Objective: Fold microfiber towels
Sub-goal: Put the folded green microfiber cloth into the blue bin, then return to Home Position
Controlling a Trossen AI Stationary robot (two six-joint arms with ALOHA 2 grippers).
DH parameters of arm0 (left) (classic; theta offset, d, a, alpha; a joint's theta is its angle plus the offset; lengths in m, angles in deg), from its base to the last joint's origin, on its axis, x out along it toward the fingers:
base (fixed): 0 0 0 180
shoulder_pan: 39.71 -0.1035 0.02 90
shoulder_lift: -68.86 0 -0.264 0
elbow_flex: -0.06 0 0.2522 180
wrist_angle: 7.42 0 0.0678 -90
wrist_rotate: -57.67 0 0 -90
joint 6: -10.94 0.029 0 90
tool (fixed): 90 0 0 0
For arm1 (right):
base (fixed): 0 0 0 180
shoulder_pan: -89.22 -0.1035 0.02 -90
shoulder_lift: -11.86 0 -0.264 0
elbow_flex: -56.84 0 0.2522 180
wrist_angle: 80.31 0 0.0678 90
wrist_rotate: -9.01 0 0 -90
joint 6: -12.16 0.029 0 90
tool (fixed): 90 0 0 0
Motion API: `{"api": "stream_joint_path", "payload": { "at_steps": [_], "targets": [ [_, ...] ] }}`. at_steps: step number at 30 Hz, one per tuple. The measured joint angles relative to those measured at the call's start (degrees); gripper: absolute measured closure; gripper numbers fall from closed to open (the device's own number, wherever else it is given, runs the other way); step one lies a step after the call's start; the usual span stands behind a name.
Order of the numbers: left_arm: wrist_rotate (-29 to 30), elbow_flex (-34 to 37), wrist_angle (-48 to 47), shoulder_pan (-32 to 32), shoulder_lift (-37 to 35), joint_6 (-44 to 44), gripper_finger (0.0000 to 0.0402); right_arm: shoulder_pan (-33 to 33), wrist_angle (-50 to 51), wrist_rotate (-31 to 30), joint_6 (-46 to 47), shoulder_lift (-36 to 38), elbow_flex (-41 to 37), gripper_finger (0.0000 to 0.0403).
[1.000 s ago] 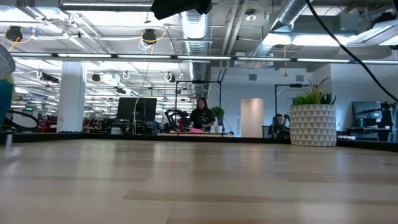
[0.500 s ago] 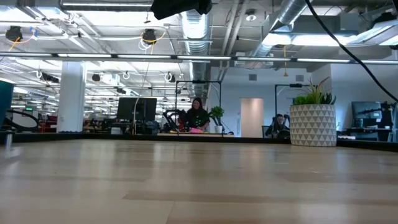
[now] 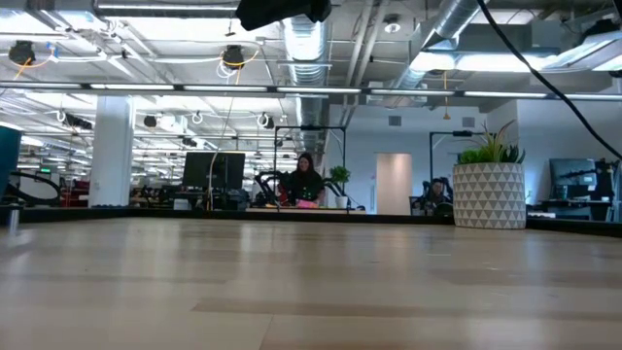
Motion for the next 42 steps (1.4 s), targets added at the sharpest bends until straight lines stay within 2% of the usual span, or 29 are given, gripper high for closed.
{"api": "stream_joint_path", "payload": {
  "at_steps": [7,13,16,19,27,30,35,39,42],
  "targets": [
    [-0.17,0.0,0.16,0.0,1.05,-0.13,0.0357,0.0,-0.03,0.0,0.01,0.0,0.0,0.0283],
    [0.43,0.0,-0.18,-0.49,1.03,0.04,0.0296,0.0,-0.02,0.0,0.01,0.0,0.0,0.0283],
    [-2.11,0.0,-0.17,-1.38,1.01,-0.08,0.0265,-0.14,-0.01,0.0,0.01,0.0,0.0,0.0283],
    [-7.28,-0.02,0.39,-2.23,1.01,-0.81,0.0246,-0.65,0.04,0.02,-0.1,0.44,-0.04,0.0283],
    [-11.57,-4.46,-0.78,-3.8,-0.83,1.11,0.0239,-2.82,0.17,0.02,-2.07,3.27,-0.04,0.0283],
    [-7.7,-7.28,-4.8,-4.0,-2.32,3.63,0.0239,-3.37,0.37,0.02,-2.12,4.55,-0.04,0.0283],
    [4.99,-12.18,-20.18,-4.07,-4.51,7.79,0.0248,-3.84,1.52,0.0,-5.25,6.7,-0.04,0.0285],
    [17.95,-14.99,-29.95,-4.07,-6.84,11.71,0.0286,-3.85,3.55,-1.22,-6.11,10.23,-0.03,0.0302],
    [27.54,-15.56,-32.31,-4.13,-10.01,16.43,0.0331,-3.82,6.38,-1.29,-6.6,12.88,0.0,0.0328]
  ]
}}
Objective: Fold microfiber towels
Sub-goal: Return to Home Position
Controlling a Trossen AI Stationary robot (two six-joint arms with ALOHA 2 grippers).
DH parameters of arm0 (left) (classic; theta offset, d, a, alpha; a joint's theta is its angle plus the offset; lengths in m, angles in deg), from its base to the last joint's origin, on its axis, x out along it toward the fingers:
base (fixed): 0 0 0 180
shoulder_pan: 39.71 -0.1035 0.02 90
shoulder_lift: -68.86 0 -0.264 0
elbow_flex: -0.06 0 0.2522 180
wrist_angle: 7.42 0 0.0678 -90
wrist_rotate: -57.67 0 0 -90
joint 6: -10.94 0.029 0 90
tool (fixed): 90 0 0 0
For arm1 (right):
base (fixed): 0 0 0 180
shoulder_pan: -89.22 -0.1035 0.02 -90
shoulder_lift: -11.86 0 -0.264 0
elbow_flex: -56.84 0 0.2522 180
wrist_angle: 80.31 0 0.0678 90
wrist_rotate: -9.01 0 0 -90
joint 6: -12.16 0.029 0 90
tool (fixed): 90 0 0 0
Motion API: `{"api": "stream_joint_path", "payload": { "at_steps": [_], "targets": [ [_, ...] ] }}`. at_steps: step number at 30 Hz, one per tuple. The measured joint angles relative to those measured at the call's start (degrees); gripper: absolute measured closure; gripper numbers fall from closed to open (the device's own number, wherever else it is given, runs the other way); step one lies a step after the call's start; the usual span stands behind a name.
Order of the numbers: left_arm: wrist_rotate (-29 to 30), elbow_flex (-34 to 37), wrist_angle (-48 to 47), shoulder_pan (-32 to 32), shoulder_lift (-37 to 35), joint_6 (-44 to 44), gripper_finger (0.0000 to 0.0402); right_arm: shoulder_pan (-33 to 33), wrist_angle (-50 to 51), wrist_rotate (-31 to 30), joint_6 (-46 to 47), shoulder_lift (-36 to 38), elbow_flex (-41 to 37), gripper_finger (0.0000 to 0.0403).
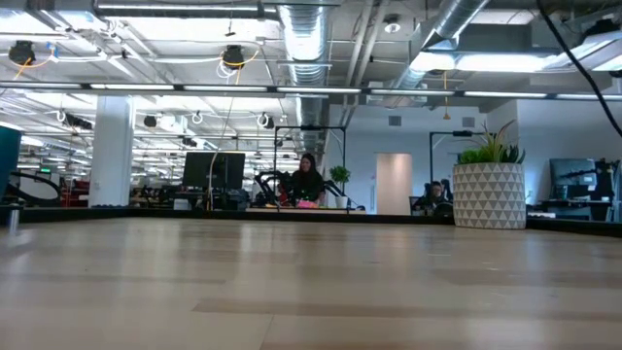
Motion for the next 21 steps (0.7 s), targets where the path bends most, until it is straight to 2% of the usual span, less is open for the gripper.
{"api": "stream_joint_path", "payload": {
  "at_steps": [4,8,12,17,19,21],
  "targets": [
    [11.76,1.62,0.13,-1.36,-7.33,6.92,0.0391,0.05,3.22,0.0,-1.57,3.73,-0.11,0.0371],
    [15.21,4.03,1.45,-4.82,-16.48,12.15,0.0397,0.51,1.7,0.25,-2.51,9.55,-4.8,0.0394],
    [13.71,9.04,11.05,-9.18,-26.16,22.59,0.0401,1.21,-5.49,0.56,-2.52,17.38,-16.04,0.0382],
    [4.71,17.22,29.23,-15.69,-37.66,41.78,0.0401,3.1,-18.77,2.34,-2.52,28.38,-33.06,0.039],
    [1.7,19.96,32.95,-18.75,-41.57,47.29,0.0401,3.97,-23.94,2.41,-2.01,32.76,-39.68,0.0395],
    [1.4,22.38,32.97,-21.56,-45.6,48.55,0.0401,4.6,-28.69,3.32,-1.41,37.29,-46.08,0.0397]
  ]
}}
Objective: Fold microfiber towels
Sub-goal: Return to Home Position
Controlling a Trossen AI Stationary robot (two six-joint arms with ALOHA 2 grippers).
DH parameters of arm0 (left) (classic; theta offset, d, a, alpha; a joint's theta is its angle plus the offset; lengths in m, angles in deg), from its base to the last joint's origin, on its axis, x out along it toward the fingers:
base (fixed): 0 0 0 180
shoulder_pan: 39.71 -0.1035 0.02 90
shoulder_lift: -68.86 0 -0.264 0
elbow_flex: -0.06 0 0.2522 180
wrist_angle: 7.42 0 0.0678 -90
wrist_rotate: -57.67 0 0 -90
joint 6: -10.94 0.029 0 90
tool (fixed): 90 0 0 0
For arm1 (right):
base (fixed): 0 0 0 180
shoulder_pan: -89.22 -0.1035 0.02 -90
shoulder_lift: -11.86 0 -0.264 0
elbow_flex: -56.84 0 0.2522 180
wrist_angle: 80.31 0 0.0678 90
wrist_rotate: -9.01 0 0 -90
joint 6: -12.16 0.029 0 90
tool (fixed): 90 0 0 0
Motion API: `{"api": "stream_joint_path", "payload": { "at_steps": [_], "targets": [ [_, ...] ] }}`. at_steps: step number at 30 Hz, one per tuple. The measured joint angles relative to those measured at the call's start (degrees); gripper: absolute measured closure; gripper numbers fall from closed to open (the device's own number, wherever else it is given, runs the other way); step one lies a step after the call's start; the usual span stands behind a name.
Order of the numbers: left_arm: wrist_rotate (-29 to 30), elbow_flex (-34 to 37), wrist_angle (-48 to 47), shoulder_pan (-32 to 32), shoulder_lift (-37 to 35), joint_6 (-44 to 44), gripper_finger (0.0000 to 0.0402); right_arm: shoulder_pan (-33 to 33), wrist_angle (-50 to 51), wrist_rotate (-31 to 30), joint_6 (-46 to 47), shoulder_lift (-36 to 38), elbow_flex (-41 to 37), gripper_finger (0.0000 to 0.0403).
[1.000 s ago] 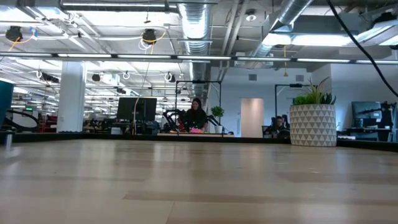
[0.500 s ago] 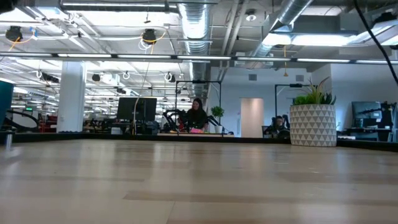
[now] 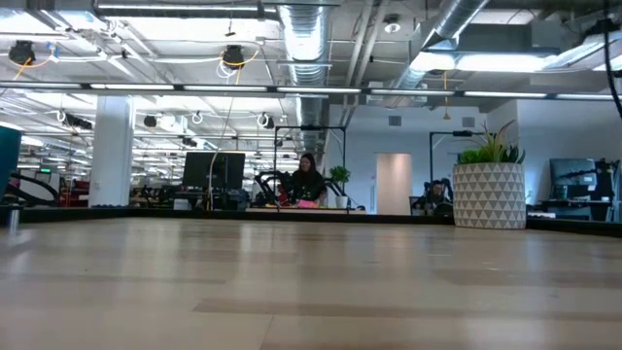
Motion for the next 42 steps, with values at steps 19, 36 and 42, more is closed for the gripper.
{"api": "stream_joint_path", "payload": {
  "at_steps": [19,36,42],
  "targets": [
    [8.49,24.16,8.97,-5.03,-27.54,-4.33,0.0401,5.53,-39.83,3.13,4.97,19.97,-42.27,0.0386],
    [14.94,43.1,30.43,-5.56,-28.62,-0.42,0.0401,7.37,-62.51,6.22,7.3,20.24,-61.17,0.0387],
    [15.19,46.65,37.0,-6.67,-28.04,3.91,0.0401,7.06,-62.06,9.14,7.52,18.02,-61.17,0.0389]
  ]
}}
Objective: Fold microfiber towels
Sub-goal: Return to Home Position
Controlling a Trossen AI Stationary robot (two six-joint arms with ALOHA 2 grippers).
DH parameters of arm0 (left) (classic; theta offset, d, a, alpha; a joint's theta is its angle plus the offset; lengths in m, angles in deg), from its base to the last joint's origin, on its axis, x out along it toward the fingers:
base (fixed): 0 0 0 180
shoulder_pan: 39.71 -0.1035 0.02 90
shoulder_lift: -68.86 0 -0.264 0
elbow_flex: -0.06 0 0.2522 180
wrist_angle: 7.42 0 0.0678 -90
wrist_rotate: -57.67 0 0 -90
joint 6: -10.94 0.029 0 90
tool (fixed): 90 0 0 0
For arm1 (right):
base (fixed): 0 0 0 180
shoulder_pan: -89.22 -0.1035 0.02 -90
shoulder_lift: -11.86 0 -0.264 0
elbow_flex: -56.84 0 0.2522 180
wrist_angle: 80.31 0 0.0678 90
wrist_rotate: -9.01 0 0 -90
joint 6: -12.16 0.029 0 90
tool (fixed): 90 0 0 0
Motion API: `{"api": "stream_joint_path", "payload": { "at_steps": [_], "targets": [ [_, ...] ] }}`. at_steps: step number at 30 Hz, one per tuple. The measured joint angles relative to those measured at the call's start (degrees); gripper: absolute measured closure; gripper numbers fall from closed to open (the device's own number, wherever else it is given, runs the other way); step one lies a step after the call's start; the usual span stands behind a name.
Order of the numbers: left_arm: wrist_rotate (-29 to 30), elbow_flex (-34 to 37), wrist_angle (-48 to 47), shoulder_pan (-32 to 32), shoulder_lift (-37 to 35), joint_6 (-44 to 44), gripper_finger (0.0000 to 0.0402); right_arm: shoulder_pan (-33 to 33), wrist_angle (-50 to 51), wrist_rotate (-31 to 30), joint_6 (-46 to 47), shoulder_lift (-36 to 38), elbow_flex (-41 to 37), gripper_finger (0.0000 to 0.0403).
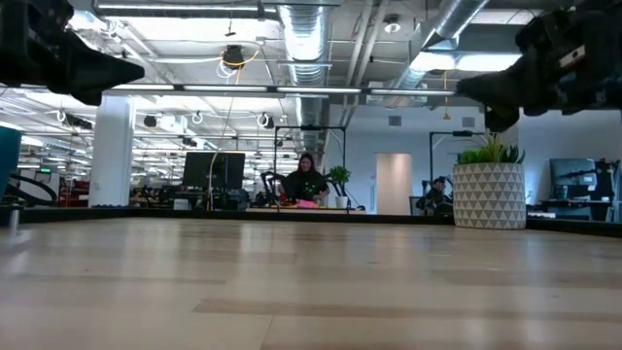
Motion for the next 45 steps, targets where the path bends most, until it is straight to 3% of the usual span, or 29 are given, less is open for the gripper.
{"api": "stream_joint_path", "payload": {
  "at_steps": [6,16,45],
  "targets": [
    [3.07,-0.04,-0.48,-0.28,-0.06,-1.59,0.0401,0.45,3.39,-0.24,0.48,-3.62,0.0,0.0372],
    [2.84,-0.04,-0.52,-0.26,-0.06,-5.47,0.0401,0.36,8.99,-0.22,3.44,-9.03,-0.02,0.0365],
    [2.6,-0.01,-0.66,-0.26,-0.06,-5.24,0.0401,0.36,9.62,-0.17,3.45,-16.18,-0.07,0.0365]
  ]
}}
